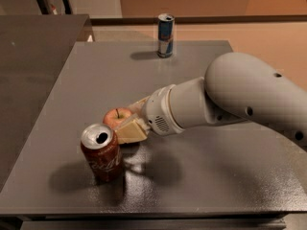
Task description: Move apple near coke can
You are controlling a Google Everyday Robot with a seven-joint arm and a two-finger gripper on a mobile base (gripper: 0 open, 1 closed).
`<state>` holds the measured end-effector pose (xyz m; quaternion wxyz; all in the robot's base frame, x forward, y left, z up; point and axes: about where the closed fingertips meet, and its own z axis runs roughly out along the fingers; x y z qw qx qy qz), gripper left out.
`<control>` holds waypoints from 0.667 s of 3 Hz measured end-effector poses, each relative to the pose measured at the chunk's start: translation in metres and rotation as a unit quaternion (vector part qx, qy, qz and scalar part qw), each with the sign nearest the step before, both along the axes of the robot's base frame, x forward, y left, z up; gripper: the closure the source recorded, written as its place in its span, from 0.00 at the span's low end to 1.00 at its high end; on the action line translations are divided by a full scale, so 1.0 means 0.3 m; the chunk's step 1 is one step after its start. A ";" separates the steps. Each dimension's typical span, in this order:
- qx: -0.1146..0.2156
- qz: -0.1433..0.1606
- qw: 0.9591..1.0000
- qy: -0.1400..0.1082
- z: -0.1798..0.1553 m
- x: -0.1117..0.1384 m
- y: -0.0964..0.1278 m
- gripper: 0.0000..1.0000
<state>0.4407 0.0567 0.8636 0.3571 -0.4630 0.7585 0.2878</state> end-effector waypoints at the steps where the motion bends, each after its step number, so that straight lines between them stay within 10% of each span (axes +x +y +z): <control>1: -0.016 -0.017 1.000 -0.001 -0.022 0.011 -0.017 0.00; 2: -0.016 -0.017 1.000 -0.001 -0.022 0.011 -0.017 0.00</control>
Offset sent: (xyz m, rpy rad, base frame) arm 0.0080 -0.0094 -0.0155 -0.0404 0.0059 -0.0637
